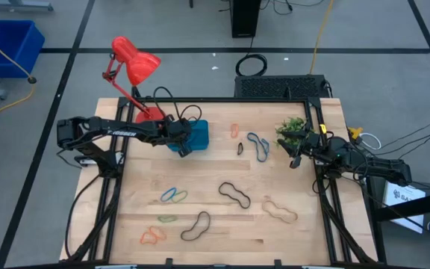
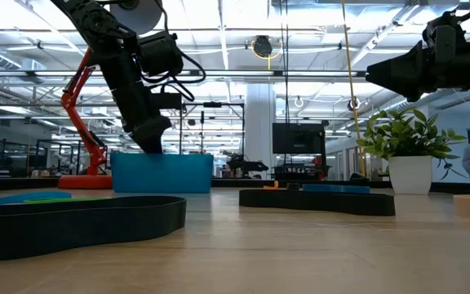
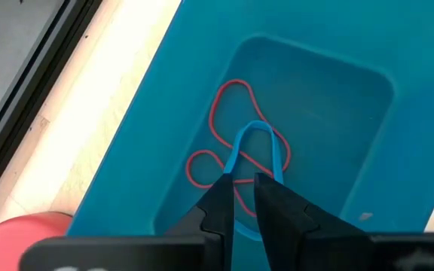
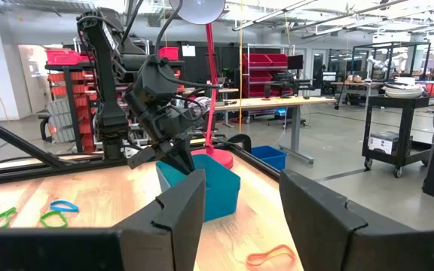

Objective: Pick and place rubber bands into bin
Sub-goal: Put the blue rubber band into the blue bin

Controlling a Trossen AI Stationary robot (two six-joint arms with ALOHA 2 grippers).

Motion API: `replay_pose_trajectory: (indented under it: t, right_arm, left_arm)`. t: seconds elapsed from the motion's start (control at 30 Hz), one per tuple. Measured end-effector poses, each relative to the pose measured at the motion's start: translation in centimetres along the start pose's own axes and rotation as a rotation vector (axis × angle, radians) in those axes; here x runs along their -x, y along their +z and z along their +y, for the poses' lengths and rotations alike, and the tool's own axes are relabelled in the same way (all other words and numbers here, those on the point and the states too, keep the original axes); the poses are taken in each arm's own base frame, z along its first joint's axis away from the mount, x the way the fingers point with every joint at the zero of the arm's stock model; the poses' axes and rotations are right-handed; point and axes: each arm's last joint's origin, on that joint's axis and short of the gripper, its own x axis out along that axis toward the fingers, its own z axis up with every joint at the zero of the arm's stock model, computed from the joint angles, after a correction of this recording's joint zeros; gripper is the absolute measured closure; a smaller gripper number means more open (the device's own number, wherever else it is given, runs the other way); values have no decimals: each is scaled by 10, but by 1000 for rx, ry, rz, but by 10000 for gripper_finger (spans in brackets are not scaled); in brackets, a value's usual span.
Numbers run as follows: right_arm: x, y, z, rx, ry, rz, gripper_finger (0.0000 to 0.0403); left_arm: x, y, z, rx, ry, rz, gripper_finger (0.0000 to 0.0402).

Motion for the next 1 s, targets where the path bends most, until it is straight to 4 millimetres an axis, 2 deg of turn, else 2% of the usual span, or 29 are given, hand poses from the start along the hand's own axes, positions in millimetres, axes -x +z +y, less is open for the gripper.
replay_pose_trajectory:
  t: [0.23, 0.43, 0.7, 0.87, 1.0]
  right_arm:
    - [0, 0, 0, 0, 0, 0, 234]
    - [0, 0, 0, 0, 0, 0, 234]
    - [0, 0, 0, 1, 0, 5, 234]
    - [0, -1, 0, 1, 0, 6, 234]
    - [0, -1, 0, 2, 0, 6, 234]
  left_arm:
    - [1, 0, -1, -1, -3, -2, 339]
    - [23, 4, -13, -30, -86, -72, 339]
    - [66, -1, -40, -129, -442, -142, 339]
    - [85, -17, -63, -135, -665, -23, 339]
    - [92, -31, -81, -151, -704, 60, 339]
